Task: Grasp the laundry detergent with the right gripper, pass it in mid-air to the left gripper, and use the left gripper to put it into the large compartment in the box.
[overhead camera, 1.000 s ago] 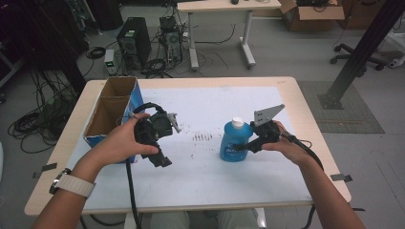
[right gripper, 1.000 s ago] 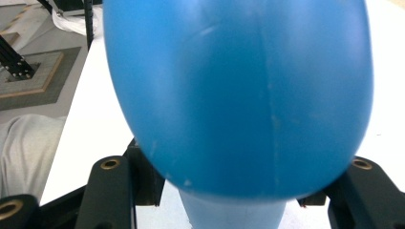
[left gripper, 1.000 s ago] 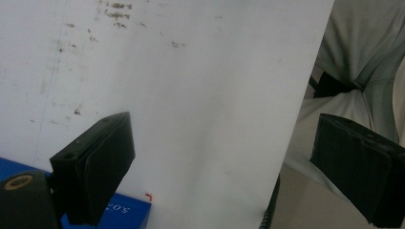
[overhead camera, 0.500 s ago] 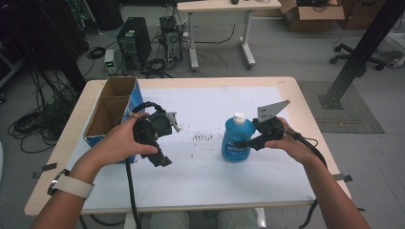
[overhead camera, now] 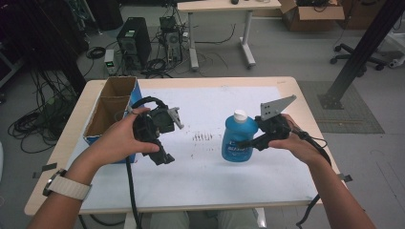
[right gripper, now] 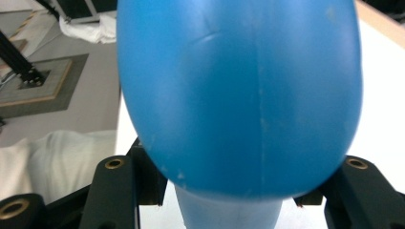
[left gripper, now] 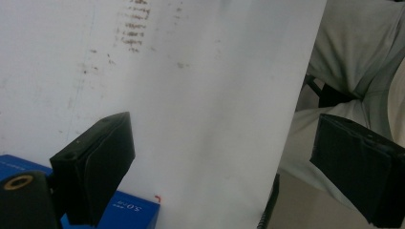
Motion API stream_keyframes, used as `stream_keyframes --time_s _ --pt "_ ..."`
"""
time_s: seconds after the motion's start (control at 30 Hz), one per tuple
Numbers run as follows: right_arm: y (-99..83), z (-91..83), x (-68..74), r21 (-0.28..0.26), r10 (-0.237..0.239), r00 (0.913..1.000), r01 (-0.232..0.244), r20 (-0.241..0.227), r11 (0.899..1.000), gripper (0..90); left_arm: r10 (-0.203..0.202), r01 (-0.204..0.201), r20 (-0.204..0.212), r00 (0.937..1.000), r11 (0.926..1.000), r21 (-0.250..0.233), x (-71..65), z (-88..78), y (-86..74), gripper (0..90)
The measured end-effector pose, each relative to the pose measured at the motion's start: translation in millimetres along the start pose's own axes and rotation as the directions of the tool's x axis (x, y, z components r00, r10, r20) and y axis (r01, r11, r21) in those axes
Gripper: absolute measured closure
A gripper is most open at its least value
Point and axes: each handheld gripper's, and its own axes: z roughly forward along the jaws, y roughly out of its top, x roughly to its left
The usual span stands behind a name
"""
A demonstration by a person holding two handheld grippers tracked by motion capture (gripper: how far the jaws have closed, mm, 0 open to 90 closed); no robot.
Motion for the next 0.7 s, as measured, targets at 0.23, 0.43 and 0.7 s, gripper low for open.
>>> stream_keyframes --time_s 0.23,0.43,0.7 --pt "11.1 -7.1 12.0 0.014 0.005 0.9998 -0.005 -0.019 1.000 43.3 0.011 -0.011 -0.005 0.9999 0.9999 -0.013 -5.7 -12.2 8.9 7.7" --pt "25.0 -12.9 25.8 0.021 0.017 0.9996 -0.017 -0.021 1.000 43.4 0.037 -0.037 0.010 0.9993 0.9987 -0.034 -10.6 -30.7 21.5 7.7" --pt "41.5 -15.2 40.7 0.032 -0.019 0.9995 0.020 -0.025 0.999 43.6 0.076 -0.076 0.007 0.9970 0.9969 -0.021 -16.3 -50.1 36.5 7.7"
